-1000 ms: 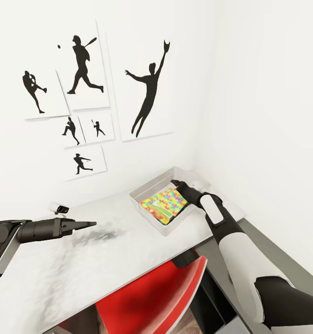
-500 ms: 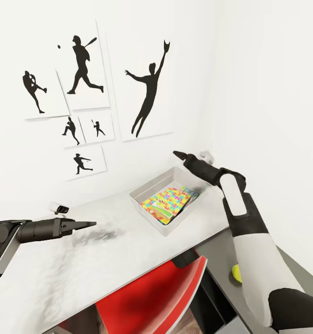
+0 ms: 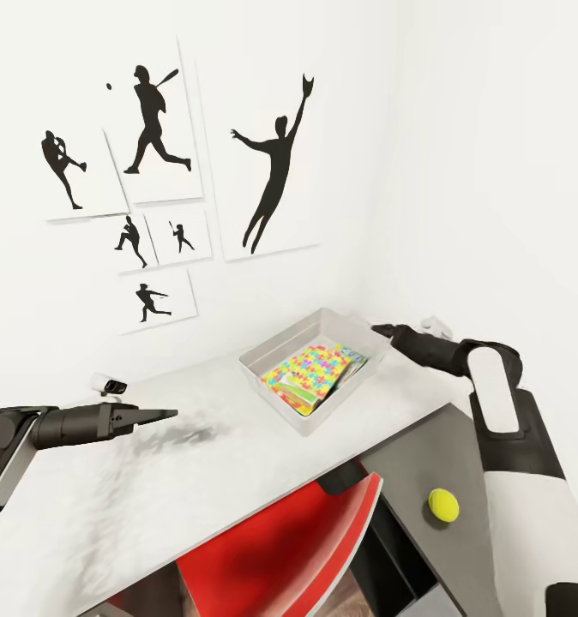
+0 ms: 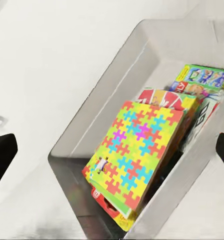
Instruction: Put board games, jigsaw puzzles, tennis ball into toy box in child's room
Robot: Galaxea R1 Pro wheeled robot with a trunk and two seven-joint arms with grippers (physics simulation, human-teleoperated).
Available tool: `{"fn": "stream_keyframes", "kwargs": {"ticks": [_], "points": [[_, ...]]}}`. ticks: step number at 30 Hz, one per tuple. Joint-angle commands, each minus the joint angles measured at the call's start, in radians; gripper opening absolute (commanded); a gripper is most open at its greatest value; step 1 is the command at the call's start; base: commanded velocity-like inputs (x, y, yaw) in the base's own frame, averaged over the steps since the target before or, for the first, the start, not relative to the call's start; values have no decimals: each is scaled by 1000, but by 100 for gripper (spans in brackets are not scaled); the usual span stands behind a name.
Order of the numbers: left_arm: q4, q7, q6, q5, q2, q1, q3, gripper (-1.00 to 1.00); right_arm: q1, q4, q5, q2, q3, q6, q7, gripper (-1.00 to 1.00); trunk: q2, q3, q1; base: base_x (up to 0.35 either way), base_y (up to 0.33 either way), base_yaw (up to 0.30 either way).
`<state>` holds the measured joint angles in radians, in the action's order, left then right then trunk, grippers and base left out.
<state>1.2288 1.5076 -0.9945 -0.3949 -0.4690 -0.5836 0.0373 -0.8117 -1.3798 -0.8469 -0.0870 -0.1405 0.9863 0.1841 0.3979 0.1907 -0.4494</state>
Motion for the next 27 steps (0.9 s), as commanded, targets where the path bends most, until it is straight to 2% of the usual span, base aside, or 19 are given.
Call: {"fn": "stream_keyframes", "kwargs": {"ticks": [1, 6, 9, 14, 18, 19, 22, 25, 27], "points": [[0, 3, -10, -1, 0, -1, 0, 100, 12, -2, -13, -4, -14, 19, 19, 100, 2, 2, -1, 0, 0, 0], [0, 4, -10, -1, 0, -1, 0, 100, 115, -6, -11, -12, -73, 51, 75, 100, 2, 2, -1, 0, 0, 0], [0, 5, -10, -1, -1, -1, 1, 100, 168, -10, -10, -27, -100, 54, 98, 100, 2, 2, -1, 0, 0, 0], [0, 6, -10, -1, -2, -1, 1, 100, 236, -4, -10, -39, -117, 55, 151, 100, 2, 2, -1, 0, 0, 0], [0, 5, -10, -1, -2, -1, 0, 100, 283, 6, -12, -64, -165, 54, 185, 100, 2, 2, -1, 0, 0, 0], [0, 6, -10, -1, -2, -1, 0, 100, 300, 24, -12, -77, -181, 51, 190, 100, 2, 2, -1, 0, 0, 0], [0, 6, -10, -1, -1, -1, 0, 100, 316, 84, -10, -93, -194, 46, 194, 100, 2, 2, -1, 0, 0, 0], [0, 6, -11, -1, 0, -1, 0, 100, 322, 173, 11, -125, -197, 34, 196, 100, 2, 2, -1, 0, 0, 0], [0, 7, -11, -1, 0, -1, 0, 100, 323, 199, 27, -135, -196, 18, 196, 100, 2, 2, -1, 0, 0, 0]]}}
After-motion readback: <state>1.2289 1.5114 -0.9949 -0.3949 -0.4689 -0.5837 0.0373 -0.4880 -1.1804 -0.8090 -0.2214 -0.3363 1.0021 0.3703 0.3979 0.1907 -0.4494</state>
